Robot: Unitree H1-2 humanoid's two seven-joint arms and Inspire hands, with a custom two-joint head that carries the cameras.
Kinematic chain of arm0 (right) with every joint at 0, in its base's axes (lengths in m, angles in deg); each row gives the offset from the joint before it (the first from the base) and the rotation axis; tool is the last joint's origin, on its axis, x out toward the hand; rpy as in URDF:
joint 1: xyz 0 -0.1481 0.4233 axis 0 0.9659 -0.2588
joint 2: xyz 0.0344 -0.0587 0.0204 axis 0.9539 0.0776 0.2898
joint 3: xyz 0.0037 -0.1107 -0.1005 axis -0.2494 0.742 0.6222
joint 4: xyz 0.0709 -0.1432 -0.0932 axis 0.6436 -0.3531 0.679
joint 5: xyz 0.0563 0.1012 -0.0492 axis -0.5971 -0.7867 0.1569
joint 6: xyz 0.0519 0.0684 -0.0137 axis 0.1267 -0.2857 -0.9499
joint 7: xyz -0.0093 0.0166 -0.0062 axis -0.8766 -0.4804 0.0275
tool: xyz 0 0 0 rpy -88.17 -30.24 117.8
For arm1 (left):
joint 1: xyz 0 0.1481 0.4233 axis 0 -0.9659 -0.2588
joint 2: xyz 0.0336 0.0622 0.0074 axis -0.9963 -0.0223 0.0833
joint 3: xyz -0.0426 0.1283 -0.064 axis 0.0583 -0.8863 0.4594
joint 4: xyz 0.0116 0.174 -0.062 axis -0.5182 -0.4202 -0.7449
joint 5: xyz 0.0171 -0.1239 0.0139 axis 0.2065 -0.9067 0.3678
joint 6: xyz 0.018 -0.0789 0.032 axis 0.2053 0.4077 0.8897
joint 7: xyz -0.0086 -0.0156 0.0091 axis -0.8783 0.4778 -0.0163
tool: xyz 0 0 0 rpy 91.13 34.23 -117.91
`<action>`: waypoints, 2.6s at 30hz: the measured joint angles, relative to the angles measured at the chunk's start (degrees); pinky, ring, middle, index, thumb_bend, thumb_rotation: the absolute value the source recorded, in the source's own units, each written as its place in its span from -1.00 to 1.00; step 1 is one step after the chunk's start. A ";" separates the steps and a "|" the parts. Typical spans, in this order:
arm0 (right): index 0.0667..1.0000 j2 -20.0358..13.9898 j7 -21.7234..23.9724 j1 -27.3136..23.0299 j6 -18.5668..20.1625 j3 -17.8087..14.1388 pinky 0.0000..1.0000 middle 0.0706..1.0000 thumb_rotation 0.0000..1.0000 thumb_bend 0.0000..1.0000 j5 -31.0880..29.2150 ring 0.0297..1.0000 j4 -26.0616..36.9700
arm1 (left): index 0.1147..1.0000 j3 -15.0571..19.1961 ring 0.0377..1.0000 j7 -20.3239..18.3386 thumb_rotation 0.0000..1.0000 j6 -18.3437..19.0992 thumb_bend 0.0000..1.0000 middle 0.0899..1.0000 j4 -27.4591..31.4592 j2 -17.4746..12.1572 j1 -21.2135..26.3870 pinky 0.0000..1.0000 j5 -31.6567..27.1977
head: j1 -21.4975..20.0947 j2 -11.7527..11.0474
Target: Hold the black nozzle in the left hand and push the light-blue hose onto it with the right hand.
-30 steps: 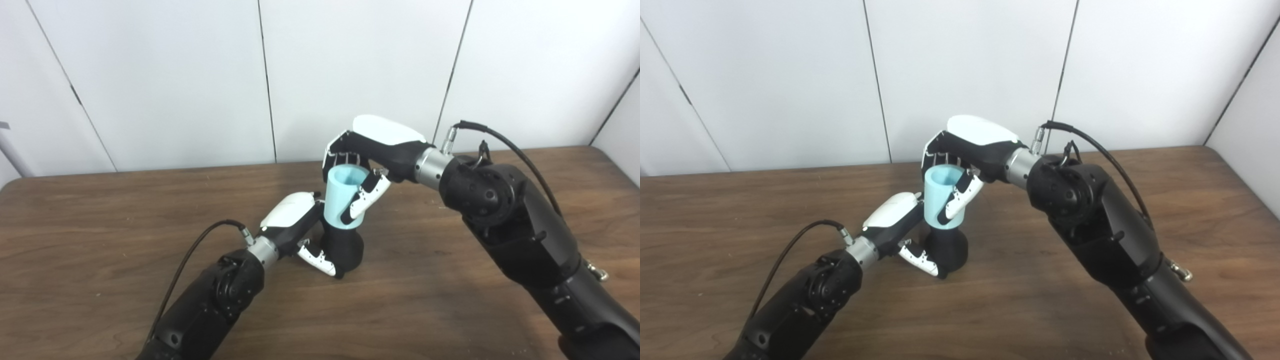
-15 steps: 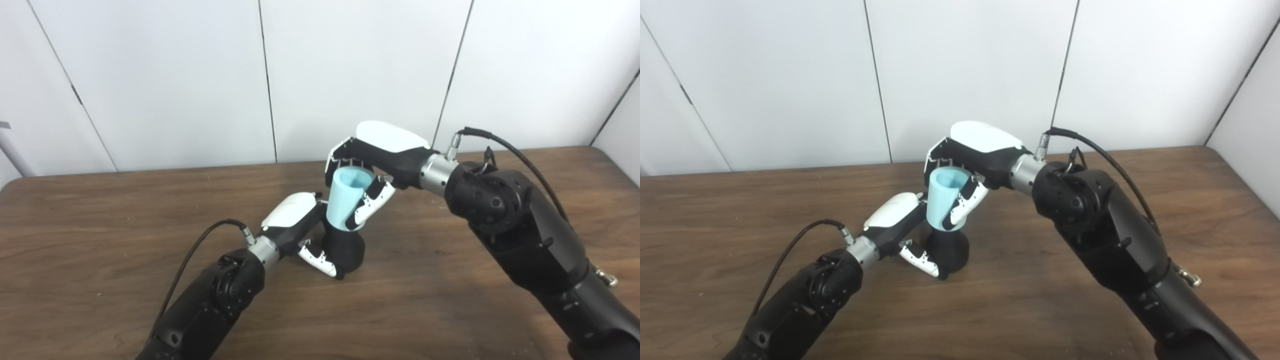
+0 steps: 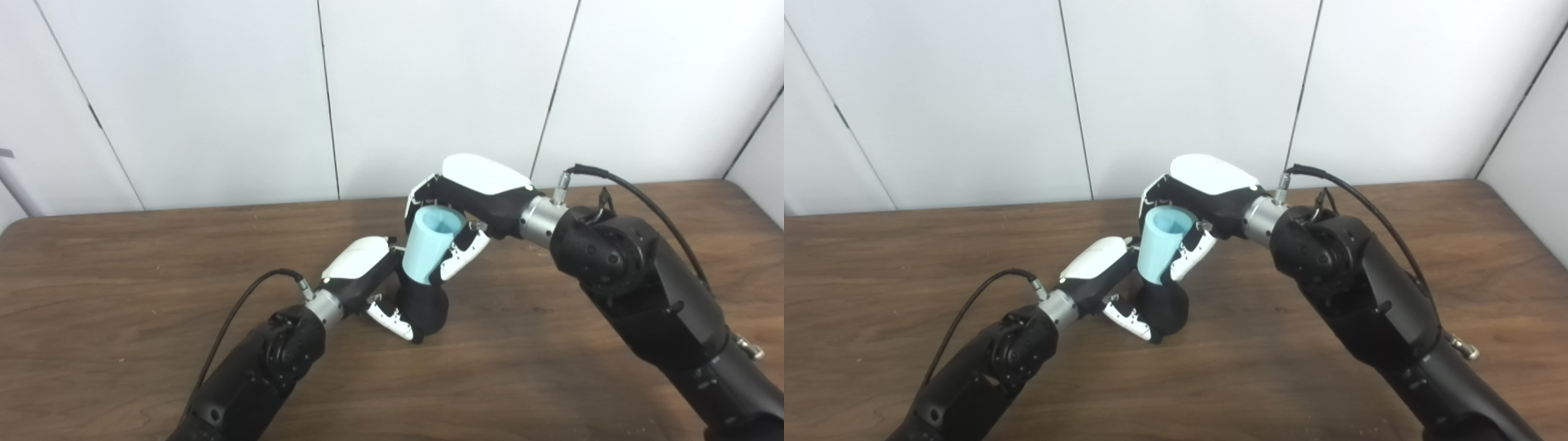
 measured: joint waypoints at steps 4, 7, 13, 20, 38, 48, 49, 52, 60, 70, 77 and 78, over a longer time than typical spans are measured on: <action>0.11 0.02 -0.03 0.04 0.00 -0.16 -0.30 0.04 -1.00 0.12 -0.05 -0.12 -0.01 | -0.17 0.00 0.15 -0.02 -1.00 -0.03 0.05 -0.14 0.00 0.02 0.00 1.00 0.00 | 0.09 -0.18; 0.41 0.05 -0.68 0.43 -0.43 -0.14 -0.15 0.40 -0.96 0.63 0.59 0.18 0.26 | -0.17 0.00 0.14 -0.02 -1.00 -0.04 0.05 -0.14 -0.01 0.03 0.01 1.00 0.00 | 0.00 -0.27; 0.53 0.20 -2.28 1.93 -3.98 0.07 0.06 0.67 -0.81 0.77 4.17 0.49 0.45 | -0.17 0.04 0.14 -0.02 -1.00 -0.26 0.05 -0.13 -0.42 0.03 0.21 1.00 -0.05 | -0.18 -0.44; 0.58 1.16 -2.33 2.83 -4.46 -1.11 0.17 0.76 -0.80 0.78 4.52 0.55 0.45 | -0.17 0.04 0.14 -0.02 -1.00 -0.68 0.05 -0.13 -0.90 0.11 0.43 1.00 -0.09 | -0.18 -0.62; 1.00 1.26 -4.47 4.33 -9.24 -4.83 0.70 1.00 -0.49 0.93 5.18 0.99 1.01 | -0.16 0.04 0.14 -0.04 -1.00 -0.74 0.05 -0.14 -1.06 0.18 0.54 1.00 -0.13 | -0.27 -0.53; 1.00 0.46 -5.24 6.75 -10.87 -8.77 0.85 1.00 -0.33 1.00 3.14 1.00 3.87 | -0.16 0.04 0.13 -0.13 -1.00 -0.75 0.05 -0.15 -1.20 0.20 0.66 1.00 -0.15 | -0.27 -0.53; 1.00 0.44 -5.23 7.21 -10.92 -8.75 0.85 1.00 -0.32 1.00 2.98 1.00 3.88 | -0.16 0.04 0.13 -0.13 -1.00 -0.74 0.05 -0.15 -1.20 0.20 0.65 1.00 -0.15 | -0.18 -0.53; 1.00 0.18 -5.05 7.88 -11.36 -8.58 0.87 1.00 -0.32 1.00 2.89 1.00 3.92 | -0.16 0.04 0.13 -0.13 -1.00 -0.74 0.05 -0.15 -1.20 0.18 0.65 1.00 -0.14 | 0.00 -0.27; 1.00 -2.65 -2.83 8.03 -15.60 -8.50 0.91 1.00 -0.12 0.89 -0.65 1.00 4.91 | -0.16 0.00 0.14 -0.13 -1.00 -0.74 0.05 -0.14 -1.20 0.18 0.67 1.00 -0.13 | -0.09 -0.71; 1.00 -4.31 -1.07 9.26 -17.53 -8.66 0.96 1.00 0.10 0.63 -3.93 1.00 4.91 | -0.16 0.00 0.14 -0.13 -1.00 -0.73 0.05 -0.14 -1.20 0.20 0.66 1.00 -0.13 | 0.09 -0.79; 1.00 -4.28 -1.08 10.39 -17.79 -8.77 0.97 1.00 0.08 0.58 -3.89 1.00 4.92 | -0.17 0.00 0.14 -0.12 -1.00 -0.73 0.05 -0.14 -1.19 0.22 0.63 1.00 -0.13 | 0.09 -0.79; 1.00 -4.27 -1.08 10.46 -17.82 -8.77 0.97 1.00 0.08 0.58 -3.92 1.00 4.92 | -0.17 0.01 0.14 -0.12 -1.00 -0.73 0.05 -0.14 -1.20 0.22 0.64 1.00 -0.13 | 0.09 -0.79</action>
